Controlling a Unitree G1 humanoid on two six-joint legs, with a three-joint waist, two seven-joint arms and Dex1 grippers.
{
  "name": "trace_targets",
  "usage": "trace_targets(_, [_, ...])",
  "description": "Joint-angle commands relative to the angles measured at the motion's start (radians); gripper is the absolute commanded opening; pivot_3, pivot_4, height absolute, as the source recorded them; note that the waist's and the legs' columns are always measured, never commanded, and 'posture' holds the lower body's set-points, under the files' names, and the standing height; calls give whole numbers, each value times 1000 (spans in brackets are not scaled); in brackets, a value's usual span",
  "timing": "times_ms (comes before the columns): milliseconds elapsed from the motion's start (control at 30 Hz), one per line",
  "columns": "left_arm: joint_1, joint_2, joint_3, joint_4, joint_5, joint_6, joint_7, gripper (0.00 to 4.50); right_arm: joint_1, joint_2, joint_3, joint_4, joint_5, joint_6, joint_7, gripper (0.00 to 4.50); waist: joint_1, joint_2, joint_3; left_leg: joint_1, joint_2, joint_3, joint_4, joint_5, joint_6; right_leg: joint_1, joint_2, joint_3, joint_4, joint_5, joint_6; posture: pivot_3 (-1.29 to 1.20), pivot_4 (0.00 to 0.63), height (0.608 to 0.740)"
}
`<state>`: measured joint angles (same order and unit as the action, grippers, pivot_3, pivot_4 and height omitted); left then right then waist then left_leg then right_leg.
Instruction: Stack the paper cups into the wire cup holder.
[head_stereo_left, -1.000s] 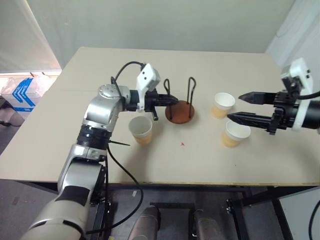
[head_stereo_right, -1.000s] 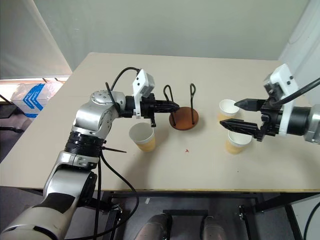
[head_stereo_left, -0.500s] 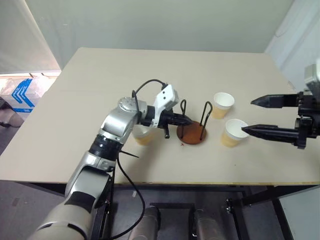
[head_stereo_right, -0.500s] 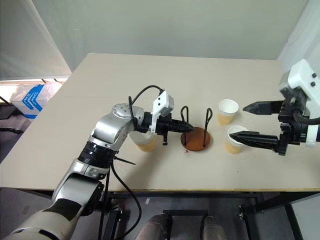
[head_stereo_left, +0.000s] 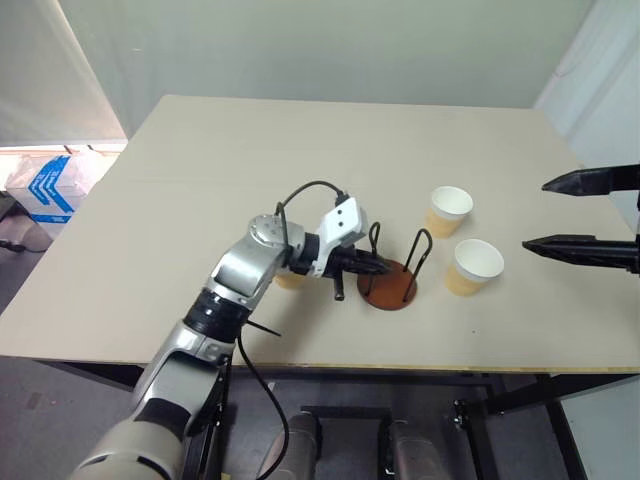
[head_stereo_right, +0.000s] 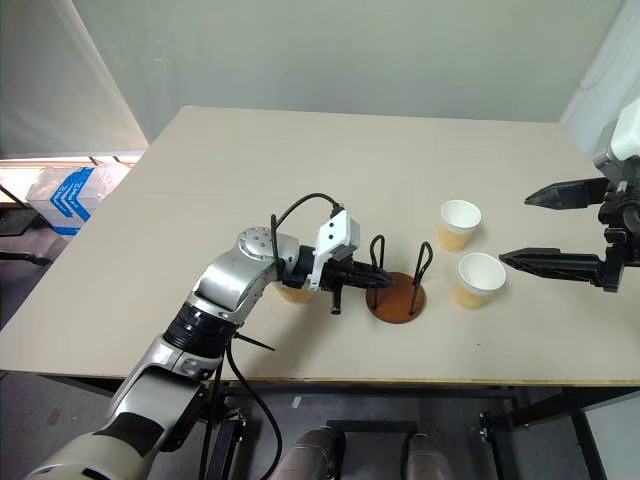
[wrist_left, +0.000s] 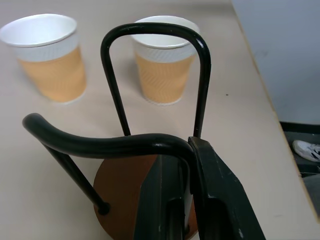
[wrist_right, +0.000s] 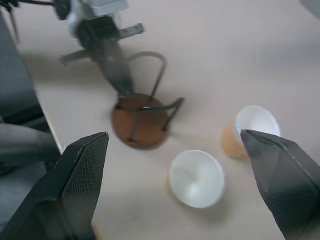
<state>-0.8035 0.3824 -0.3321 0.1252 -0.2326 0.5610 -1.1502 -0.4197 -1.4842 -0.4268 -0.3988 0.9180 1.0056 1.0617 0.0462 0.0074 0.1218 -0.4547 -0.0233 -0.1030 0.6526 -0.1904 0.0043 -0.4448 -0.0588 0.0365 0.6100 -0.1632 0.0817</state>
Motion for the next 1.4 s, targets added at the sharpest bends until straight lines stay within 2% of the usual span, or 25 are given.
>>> trace_targets(33, [12,-3,-31,-1,21,-37,-9,19,-33,-6,20,4,-13,-40,19,4500,0,1,0,0,0,0,1,0,0,0,0,0,0,0,0,0,150,740])
trace_targets(167, [4,11,-51,27,59,-98,-21,19,-39,4,34,1,-16,-44,20,4500,0,1,-1,0,0,0,3,-1,1,2,0,0,0,0,0,0,150,740])
trace_targets(300, [3,15,-43,-1,30,-79,-55,1143,-51,22,60,-2,-35,-61,0,4500,0,1,-1,0,0,0,8,-2,3,3,0,1,0,1,0,0,150,740])
trace_targets(600, [1,80,-15,-85,25,-42,-64,4361,-116,48,151,31,-87,-103,17,4500,-1,1,-1,0,0,1,11,-7,4,3,0,1,0,3,-4,0,150,740])
trace_targets(767, [6,142,-8,-119,26,-44,-76,4438,-192,71,237,65,-133,-136,34,4500,-3,2,-1,0,0,1,11,-9,5,3,0,2,0,4,-7,0,150,740])
trace_targets(900, [-12,183,31,-127,-7,-27,-96,4438,-300,120,365,124,-237,-176,44,4500,-5,2,-1,0,0,1,11,-10,5,3,0,2,0,3,-8,0,150,740])
trace_targets(1000, [-53,196,112,-106,-67,5,-97,4438,-411,174,502,195,-365,-208,69,4500,-8,2,-1,0,1,1,12,-10,5,3,0,2,0,4,-9,0,150,740])
trace_targets(1167, [-85,234,193,-109,-136,22,-122,4438,-592,292,700,405,-607,-317,139,4500,-15,2,-1,1,2,1,12,-10,6,3,0,1,0,6,-12,0,150,740])
trace_targets(1400, [-61,290,295,-214,-265,81,-134,4438,-766,499,825,698,-801,-440,221,4500,-22,3,0,0,6,1,10,-10,6,0,0,-2,1,7,-17,0,150,740])
